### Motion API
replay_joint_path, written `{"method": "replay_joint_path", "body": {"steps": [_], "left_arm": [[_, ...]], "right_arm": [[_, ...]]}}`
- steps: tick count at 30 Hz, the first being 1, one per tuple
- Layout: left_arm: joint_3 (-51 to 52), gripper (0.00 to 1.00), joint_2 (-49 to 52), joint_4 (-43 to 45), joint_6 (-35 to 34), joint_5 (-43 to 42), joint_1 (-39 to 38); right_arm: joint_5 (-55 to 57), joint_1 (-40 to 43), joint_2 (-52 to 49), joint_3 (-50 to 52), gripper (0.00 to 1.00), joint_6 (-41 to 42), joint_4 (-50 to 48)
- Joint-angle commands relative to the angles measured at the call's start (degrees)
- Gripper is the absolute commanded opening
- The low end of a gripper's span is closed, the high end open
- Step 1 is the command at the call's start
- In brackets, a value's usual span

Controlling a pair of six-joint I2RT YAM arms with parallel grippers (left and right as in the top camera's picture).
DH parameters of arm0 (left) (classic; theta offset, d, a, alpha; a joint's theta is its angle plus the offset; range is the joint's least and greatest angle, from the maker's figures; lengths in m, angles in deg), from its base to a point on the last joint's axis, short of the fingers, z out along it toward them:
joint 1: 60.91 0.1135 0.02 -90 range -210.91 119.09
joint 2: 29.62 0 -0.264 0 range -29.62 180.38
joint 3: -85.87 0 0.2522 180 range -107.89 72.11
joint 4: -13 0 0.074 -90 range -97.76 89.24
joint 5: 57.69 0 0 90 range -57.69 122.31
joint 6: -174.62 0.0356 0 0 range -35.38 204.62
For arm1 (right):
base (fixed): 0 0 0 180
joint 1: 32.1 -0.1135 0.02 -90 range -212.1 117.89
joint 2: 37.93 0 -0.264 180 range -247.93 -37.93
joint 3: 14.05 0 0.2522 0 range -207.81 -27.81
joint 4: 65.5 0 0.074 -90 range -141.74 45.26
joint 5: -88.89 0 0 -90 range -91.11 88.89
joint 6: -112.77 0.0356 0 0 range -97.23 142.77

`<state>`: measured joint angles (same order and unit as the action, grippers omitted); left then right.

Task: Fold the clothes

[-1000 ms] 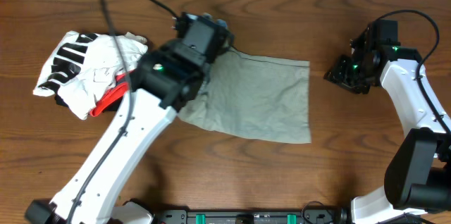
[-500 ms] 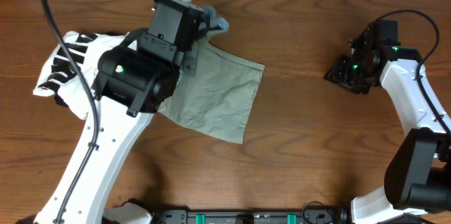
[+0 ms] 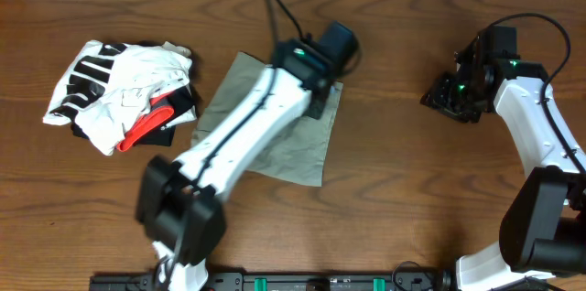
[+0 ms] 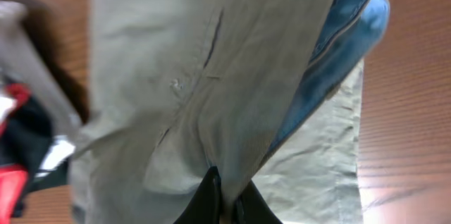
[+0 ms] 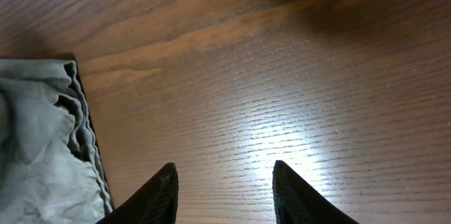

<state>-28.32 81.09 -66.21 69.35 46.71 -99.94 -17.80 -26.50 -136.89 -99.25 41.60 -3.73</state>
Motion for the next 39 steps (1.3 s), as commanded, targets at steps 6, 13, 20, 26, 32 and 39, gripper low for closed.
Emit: {"method": "replay_joint_path", "body": {"steps": [6, 13, 20, 26, 32, 39], "left_arm": [[-0.31, 0.06, 4.55, 1.03, -10.60, -0.68, -4.09], [-0.20, 0.33, 5.81, 1.03, -10.54, -6.05, -7.34], [-4.33, 0.46, 3.39, -3.43, -6.84, -5.07, -6.21], [-6.12, 0.47, -3.13, -5.22, -5.64, 2.43, 1.57], [-4.42, 0.31, -3.10, -5.20, -1.66, -8.94, 14.67], [3.76, 0.22, -0.50, -3.87, 2.40, -19.96, 23.47]], "right_arm": [[-0.24, 0.35, 0.33, -0.57, 0.42, -0.70, 0.00], [-0.24, 0.33, 0.33, -0.55, 0.42, -0.70, 0.02], [-1.01, 0.26, 0.33, -0.57, 0.43, -1.79, 0.61], [-20.39, -2.75, 0.33, -0.55, 0.37, -16.61, -0.42], [-25.09, -14.40, 0.33, -0.55, 0.18, -21.40, -0.74], [-22.47, -30.10, -0.74, -0.44, 0.17, -22.14, -1.99]]}}
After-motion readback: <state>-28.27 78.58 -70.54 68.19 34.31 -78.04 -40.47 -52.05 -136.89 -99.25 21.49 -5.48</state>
